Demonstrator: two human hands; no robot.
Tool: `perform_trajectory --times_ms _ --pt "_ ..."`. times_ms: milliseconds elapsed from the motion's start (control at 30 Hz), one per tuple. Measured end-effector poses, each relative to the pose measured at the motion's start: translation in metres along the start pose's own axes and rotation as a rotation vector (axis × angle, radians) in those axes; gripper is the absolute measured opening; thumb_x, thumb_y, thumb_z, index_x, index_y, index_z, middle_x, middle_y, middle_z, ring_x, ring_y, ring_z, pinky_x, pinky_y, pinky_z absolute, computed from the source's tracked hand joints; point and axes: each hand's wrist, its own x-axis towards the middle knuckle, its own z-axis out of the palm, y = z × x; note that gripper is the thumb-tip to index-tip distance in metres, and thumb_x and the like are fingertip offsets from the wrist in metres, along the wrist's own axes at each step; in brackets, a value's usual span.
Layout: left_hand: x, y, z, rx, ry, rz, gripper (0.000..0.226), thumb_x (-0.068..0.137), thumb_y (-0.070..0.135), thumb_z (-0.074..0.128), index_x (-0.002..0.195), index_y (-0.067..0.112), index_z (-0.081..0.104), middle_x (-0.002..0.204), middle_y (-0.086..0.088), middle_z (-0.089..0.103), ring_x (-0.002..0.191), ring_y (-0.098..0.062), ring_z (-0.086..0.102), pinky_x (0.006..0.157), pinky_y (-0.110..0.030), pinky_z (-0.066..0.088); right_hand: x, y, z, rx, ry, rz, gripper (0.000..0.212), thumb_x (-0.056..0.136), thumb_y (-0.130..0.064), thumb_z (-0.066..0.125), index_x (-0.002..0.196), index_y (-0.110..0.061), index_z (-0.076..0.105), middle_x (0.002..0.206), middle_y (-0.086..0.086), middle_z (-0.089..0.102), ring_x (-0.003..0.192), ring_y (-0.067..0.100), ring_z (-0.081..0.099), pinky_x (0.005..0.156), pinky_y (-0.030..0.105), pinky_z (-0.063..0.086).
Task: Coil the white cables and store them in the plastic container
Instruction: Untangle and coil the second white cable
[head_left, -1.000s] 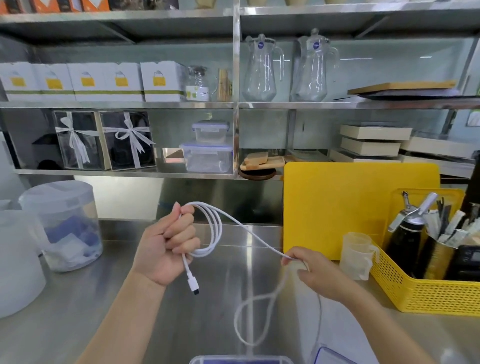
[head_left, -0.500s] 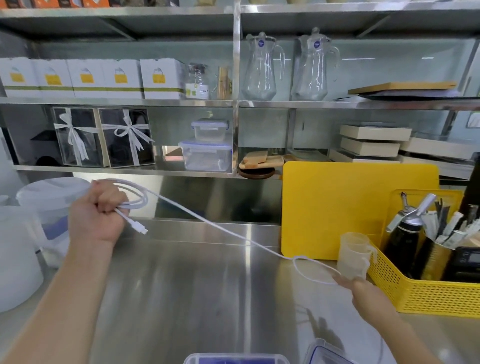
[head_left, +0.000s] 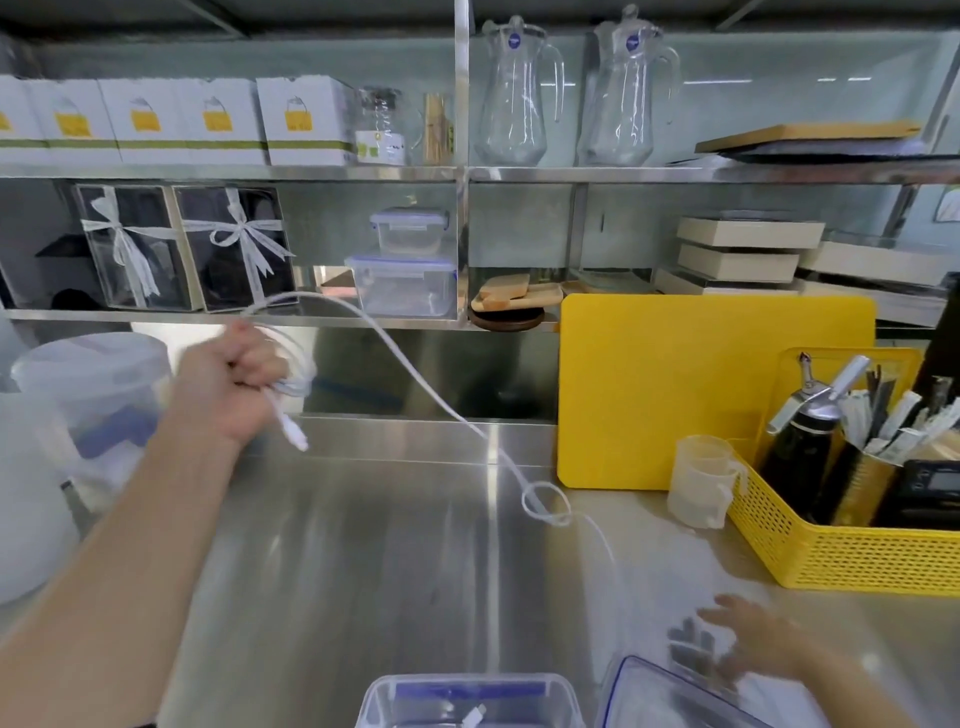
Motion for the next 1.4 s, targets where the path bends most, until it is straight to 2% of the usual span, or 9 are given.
perform_trajectory --times_ms 100,233,367,533,700,933,1067,1200,1400 --pt "-0.015 -0.06 0.04 0.291 -0.026 -0.277 0.03 0.096 0.008 0.034 0.068 0.016 0.041 0.036 0.007 0.033 0.036 -0.002 0.012 0.034 -0.011 0.017 -0.009 -0.056 -0.045 0.359 0.075 -0.188 0.072 0.079 -0.032 0.067 0.14 -0.02 0.03 0.142 -0.003 0.029 0.136 0.018 0.023 0.111 0.033 0.022" --pt "-0.025 -0.114 0.065 0.759 -0.074 -0.394 0.033 0.101 0.018 0.034 0.068 0.015 0.037 0.042 0.008 0.031 0.032 -0.003 0.023 0.032 -0.015 0.021 -0.036 -0.118 -0.093 0.891 0.612 -0.403 0.034 0.084 -0.02 0.064 0.116 -0.013 0.058 0.112 0.003 0.061 0.109 0.021 0.056 0.09 0.029 0.042" --pt "-0.036 -0.142 0.08 0.922 -0.153 -0.482 0.028 0.1 0.019 0.037 0.073 0.015 0.039 0.046 0.006 0.031 0.035 -0.005 0.021 0.036 -0.016 0.018 -0.057 -0.163 -0.116 1.184 0.447 -0.679 0.032 0.085 -0.024 0.058 0.117 -0.024 0.053 0.111 -0.004 0.063 0.107 0.009 0.057 0.088 0.022 0.046" --pt "-0.042 -0.134 0.087 0.64 -0.275 -0.572 0.028 0.1 0.017 0.036 0.073 0.011 0.043 0.042 0.007 0.031 0.033 -0.003 0.023 0.034 -0.015 0.019 -0.05 -0.195 -0.115 1.102 0.565 -0.697 0.039 0.088 -0.019 0.058 0.124 -0.018 0.045 0.108 -0.009 0.054 0.098 -0.002 0.052 0.075 0.007 0.044" --pt "-0.033 -0.102 0.084 0.225 -0.37 -0.502 0.018 0.091 0.019 0.04 0.079 0.009 0.048 0.039 0.007 0.039 0.031 -0.001 0.025 0.033 -0.013 0.026 -0.044 -0.195 -0.111 1.267 0.648 -0.778 0.012 0.093 -0.006 0.046 0.086 -0.012 0.053 0.058 0.003 0.051 0.042 0.014 0.047 0.042 0.019 0.039" --pt "-0.008 -0.069 0.052 -0.388 -0.427 -0.496 0.035 0.1 0.012 0.031 0.083 -0.005 0.056 0.05 -0.014 0.051 0.043 -0.015 0.029 0.043 -0.029 0.036 -0.028 -0.177 -0.097 1.107 0.767 -0.759 0.031 0.09 -0.005 0.052 0.089 -0.037 0.055 0.063 -0.005 0.05 0.051 0.009 0.04 0.047 0.015 0.034" --pt "-0.017 -0.062 0.059 -0.118 -0.189 -0.302 0.011 0.087 0.002 0.049 0.077 0.006 0.05 0.045 0.0 0.045 0.034 -0.009 0.041 0.038 -0.019 0.041 -0.019 -0.16 -0.085 0.755 1.048 -0.585 0.029 0.09 -0.003 0.051 0.092 -0.028 0.066 0.085 -0.02 0.065 0.077 0.009 0.059 0.067 0.017 0.043" --pt "-0.026 -0.088 0.061 0.357 -0.098 -0.245 0.029 0.1 0.02 0.034 0.079 0.009 0.052 0.055 -0.004 0.063 0.056 -0.016 0.067 0.063 -0.039 0.061 -0.037 -0.173 -0.09 0.045 0.749 -0.633 0.022 0.091 -0.018 0.051 0.104 -0.023 0.068 0.105 -0.003 0.069 0.099 0.016 0.06 0.079 0.036 0.049" --pt "-0.053 -0.131 0.059 0.782 -0.312 -0.532 0.031 0.101 0.019 0.033 0.082 0.004 0.052 0.077 -0.019 0.064 0.06 -0.023 0.067 0.053 -0.035 0.058 -0.079 -0.209 -0.119 0.35 0.975 -1.022 0.019 0.081 -0.023 0.055 0.086 -0.016 0.071 0.08 0.001 0.066 0.073 0.007 0.054 0.061 0.027 0.045"
